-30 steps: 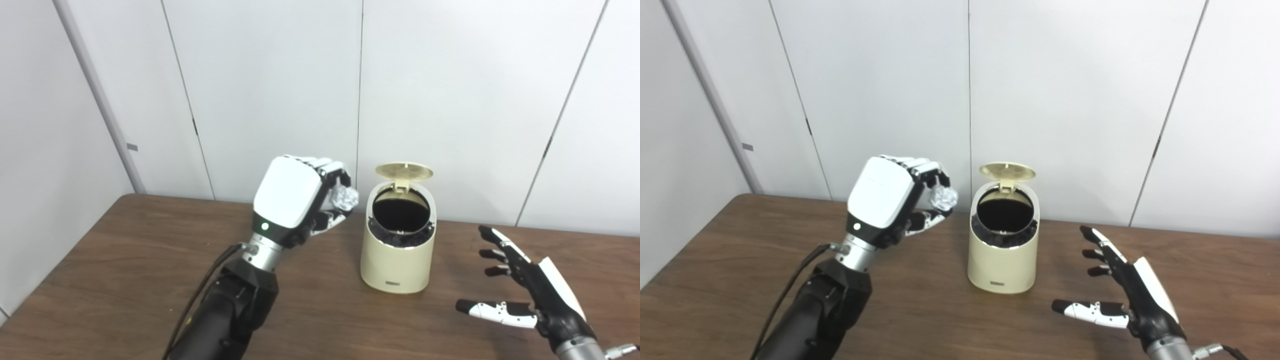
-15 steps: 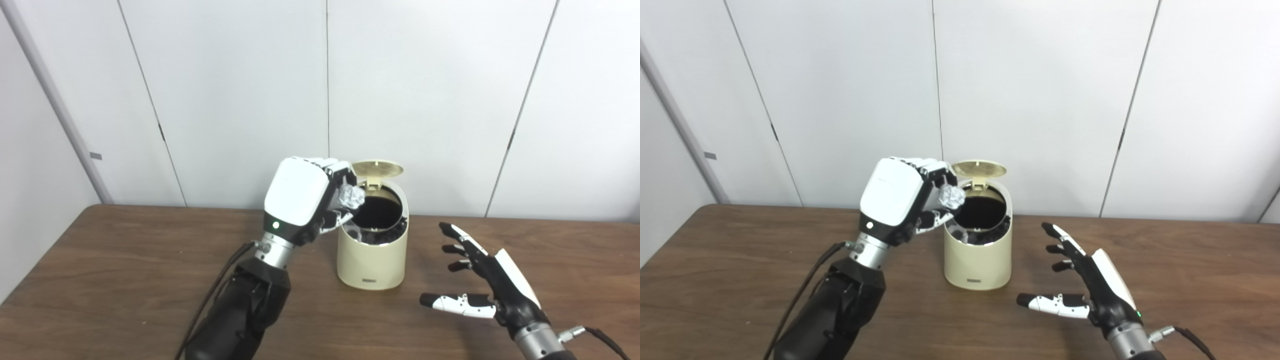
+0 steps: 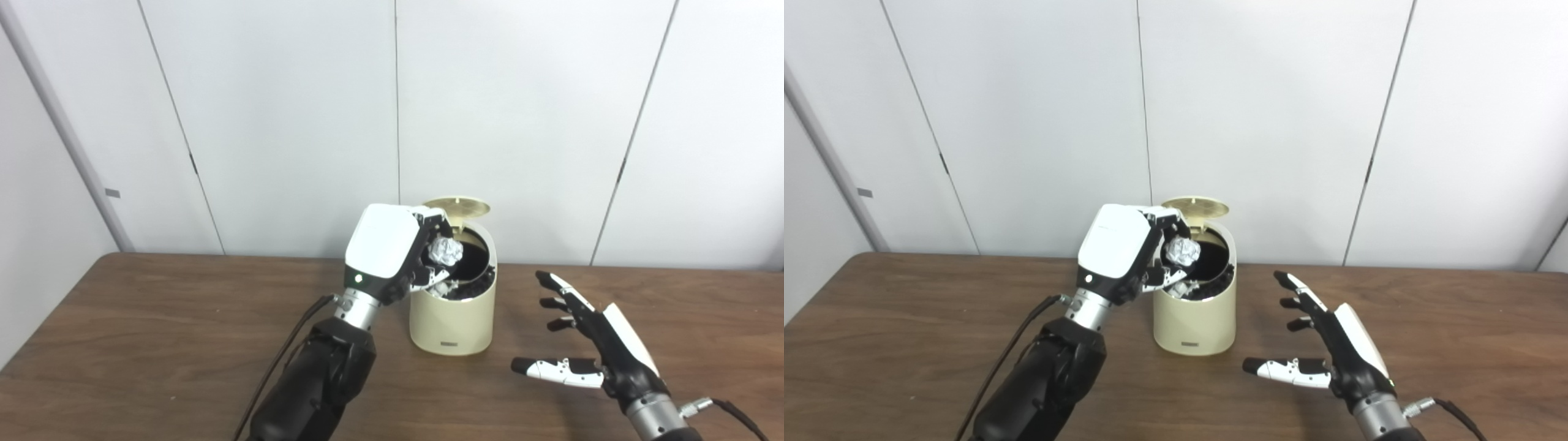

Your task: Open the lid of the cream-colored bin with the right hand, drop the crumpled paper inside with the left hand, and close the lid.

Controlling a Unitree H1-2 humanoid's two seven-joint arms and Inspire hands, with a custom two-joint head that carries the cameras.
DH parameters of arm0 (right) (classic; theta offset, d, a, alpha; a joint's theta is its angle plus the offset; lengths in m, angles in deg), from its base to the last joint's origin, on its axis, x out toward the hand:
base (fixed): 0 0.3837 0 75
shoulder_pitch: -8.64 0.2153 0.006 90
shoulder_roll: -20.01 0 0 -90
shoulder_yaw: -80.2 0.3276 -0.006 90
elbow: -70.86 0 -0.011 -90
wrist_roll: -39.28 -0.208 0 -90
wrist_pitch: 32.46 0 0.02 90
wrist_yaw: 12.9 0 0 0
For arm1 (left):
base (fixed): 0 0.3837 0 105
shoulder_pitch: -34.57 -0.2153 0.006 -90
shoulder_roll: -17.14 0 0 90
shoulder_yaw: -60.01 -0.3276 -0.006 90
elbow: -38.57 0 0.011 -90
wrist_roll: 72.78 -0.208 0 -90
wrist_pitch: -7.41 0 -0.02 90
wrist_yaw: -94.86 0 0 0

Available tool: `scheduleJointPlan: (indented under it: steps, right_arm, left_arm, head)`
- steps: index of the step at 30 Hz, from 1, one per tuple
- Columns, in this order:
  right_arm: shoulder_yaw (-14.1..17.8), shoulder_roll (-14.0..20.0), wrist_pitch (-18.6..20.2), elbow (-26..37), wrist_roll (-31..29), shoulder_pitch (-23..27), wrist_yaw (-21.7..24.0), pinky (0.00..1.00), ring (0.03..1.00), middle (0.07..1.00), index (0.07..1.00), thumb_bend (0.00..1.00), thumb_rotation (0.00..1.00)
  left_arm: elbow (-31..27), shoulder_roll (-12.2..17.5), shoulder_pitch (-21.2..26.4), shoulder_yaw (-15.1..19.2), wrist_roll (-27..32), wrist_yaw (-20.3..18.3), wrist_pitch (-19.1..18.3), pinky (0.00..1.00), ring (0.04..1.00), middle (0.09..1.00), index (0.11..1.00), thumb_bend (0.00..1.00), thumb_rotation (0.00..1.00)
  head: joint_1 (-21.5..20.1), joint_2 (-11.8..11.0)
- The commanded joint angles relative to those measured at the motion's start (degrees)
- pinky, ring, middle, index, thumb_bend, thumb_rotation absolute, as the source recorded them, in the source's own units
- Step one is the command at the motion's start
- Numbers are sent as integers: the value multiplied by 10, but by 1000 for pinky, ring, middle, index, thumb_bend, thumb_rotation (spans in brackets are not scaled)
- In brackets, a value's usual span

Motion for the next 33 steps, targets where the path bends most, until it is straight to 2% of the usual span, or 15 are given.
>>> scheduleJointPlan:
  steps: [1,7,10,14,15,16,18,19,25,33]
  right_arm:
    - [5,3,-12,25,-3,19,-7,687,841,921,910,747,370]
    - [8,3,-20,21,-10,18,-10,694,843,922,908,748,368]
    - [8,2,-13,26,-7,17,-10,689,835,918,905,751,366]
    - [9,3,-10,27,-6,16,-10,673,827,921,907,755,376]
    - [9,3,-11,26,-6,16,-10,686,831,921,908,758,384]
    - [9,3,-12,26,-6,15,-11,692,832,922,907,760,387]
    - [10,3,-17,24,-8,15,-12,700,831,920,905,764,390]
    - [10,3,-19,23,-9,15,-13,699,829,920,904,763,387]
    - [11,3,-15,22,-9,16,-11,688,827,920,906,768,395]
    - [10,3,-15,24,-7,16,-11,689,830,918,903,763,379]
  left_arm:
    - [-4,-4,36,0,10,5,-5,265,375,472,484,526,0]
    - [1,-9,44,-3,20,-23,-32,294,374,471,485,527,0]
    - [-5,-8,47,-7,18,-48,-51,347,411,474,488,526,0]
    - [-12,2,48,-17,13,-69,-59,411,469,482,495,525,0]
    - [-14,4,48,-20,10,-75,-61,434,498,486,599,540,0]
    - [-17,7,48,-22,9,-80,-63,446,516,525,642,710,95]
    - [-21,10,47,-25,9,-84,-67,461,540,571,681,859,188]
    - [-22,11,47,-26,10,-85,-67,464,551,580,688,883,205]
    - [-27,15,47,-31,8,-89,-70,463,568,611,703,915,244]
    - [-37,18,44,-31,12,-88,-67,425,543,594,700,910,242]
  head:
    - [0,0]
    - [2,0]
    - [3,1]
    - [3,1]
    - [3,1]
    - [4,3]
    - [4,3]
    - [4,3]
    - [5,5]
    - [6,6]
